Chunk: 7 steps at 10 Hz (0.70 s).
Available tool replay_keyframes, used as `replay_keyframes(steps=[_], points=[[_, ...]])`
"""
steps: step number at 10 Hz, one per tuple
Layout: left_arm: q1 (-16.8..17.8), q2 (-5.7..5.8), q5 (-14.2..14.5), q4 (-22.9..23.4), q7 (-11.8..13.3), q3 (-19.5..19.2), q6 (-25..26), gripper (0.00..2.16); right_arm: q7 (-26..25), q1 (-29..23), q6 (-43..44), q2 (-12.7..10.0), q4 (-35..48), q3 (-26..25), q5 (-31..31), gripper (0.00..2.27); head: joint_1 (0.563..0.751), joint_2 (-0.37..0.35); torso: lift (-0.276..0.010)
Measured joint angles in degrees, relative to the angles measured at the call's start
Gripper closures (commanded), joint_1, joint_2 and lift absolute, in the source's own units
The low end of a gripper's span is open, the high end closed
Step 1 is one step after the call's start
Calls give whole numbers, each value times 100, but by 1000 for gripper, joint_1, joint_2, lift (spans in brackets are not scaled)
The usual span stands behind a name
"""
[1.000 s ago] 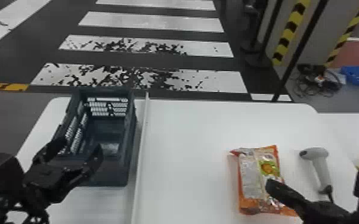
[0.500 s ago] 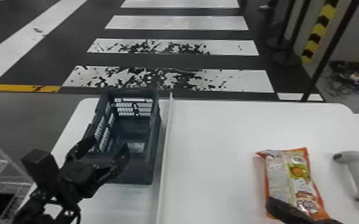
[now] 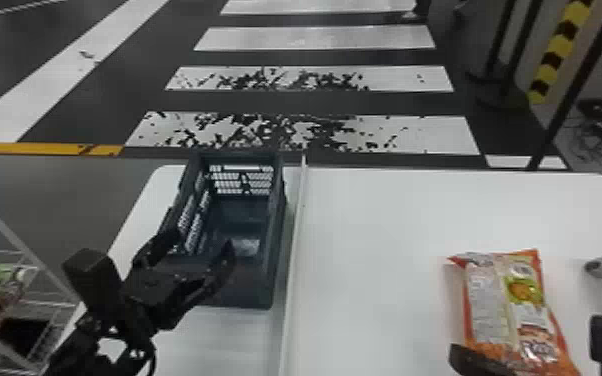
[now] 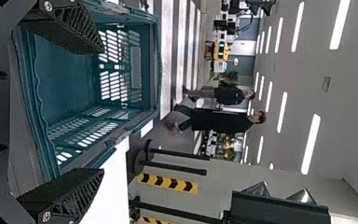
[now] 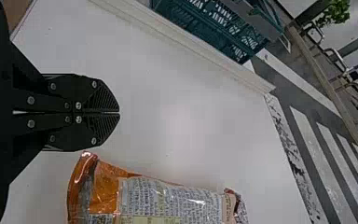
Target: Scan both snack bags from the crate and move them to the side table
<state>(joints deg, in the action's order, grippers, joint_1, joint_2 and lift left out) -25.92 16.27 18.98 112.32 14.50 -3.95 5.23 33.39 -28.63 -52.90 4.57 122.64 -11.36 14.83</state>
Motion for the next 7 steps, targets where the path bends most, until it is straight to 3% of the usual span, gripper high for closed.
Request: replay_keyframes(steps=[7], points=[[-9,-10,0,7,9,0,0,97,-79,144,40,35,-260,-28,-221,2061,695,66,-99]])
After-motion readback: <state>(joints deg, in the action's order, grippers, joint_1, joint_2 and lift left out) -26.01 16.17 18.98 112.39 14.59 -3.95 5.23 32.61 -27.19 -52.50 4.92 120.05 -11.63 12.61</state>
